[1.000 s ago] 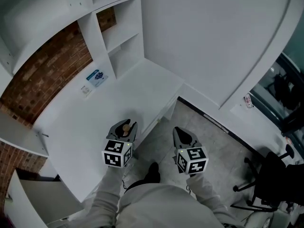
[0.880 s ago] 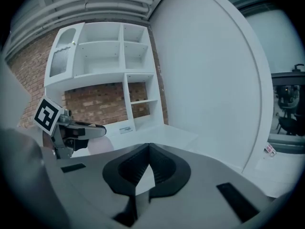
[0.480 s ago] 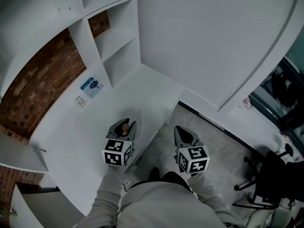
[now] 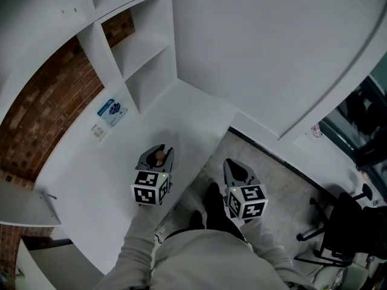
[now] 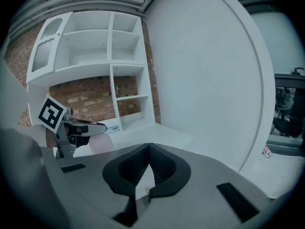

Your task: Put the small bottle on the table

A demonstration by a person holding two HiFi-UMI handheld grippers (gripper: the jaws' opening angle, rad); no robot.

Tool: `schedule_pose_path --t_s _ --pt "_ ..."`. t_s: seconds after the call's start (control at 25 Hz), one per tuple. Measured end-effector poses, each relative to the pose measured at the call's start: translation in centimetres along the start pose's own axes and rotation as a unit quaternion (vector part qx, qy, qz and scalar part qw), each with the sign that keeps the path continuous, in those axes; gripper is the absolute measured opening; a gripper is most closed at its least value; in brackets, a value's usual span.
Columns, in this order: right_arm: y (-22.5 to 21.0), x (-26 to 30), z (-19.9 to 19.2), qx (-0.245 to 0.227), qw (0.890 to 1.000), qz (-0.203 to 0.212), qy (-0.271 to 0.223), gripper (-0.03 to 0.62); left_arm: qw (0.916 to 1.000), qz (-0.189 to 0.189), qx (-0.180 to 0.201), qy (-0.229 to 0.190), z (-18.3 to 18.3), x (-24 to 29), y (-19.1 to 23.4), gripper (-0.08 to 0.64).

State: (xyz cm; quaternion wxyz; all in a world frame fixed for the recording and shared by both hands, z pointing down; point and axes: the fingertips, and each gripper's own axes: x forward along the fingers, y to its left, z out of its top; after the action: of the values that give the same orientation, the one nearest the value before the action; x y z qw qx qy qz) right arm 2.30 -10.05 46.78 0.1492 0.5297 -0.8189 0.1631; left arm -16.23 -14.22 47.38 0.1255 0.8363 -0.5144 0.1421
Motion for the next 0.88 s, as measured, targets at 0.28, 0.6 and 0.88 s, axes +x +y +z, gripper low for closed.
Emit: schedule_pose_path --t_s 0.28,0.6,0.88 --pt "-1.8 3.0 1.3 0.002 1.000 0.010 -0.001 0.028 1.0000 0.002 0.005 0.007 0.9 4.3 0.9 0.118" --pt "-5.8 5.9 2.5 0.006 1.000 0.011 0.008 0.028 0.9999 0.004 -0.002 0.010 2.4 10.4 1.3 0.118" --pt "-8.8 8.3 3.7 0.008 1.000 0.016 0.013 0.028 0.9999 0.006 0.000 0.014 4.1 16.1 1.5 0.118"
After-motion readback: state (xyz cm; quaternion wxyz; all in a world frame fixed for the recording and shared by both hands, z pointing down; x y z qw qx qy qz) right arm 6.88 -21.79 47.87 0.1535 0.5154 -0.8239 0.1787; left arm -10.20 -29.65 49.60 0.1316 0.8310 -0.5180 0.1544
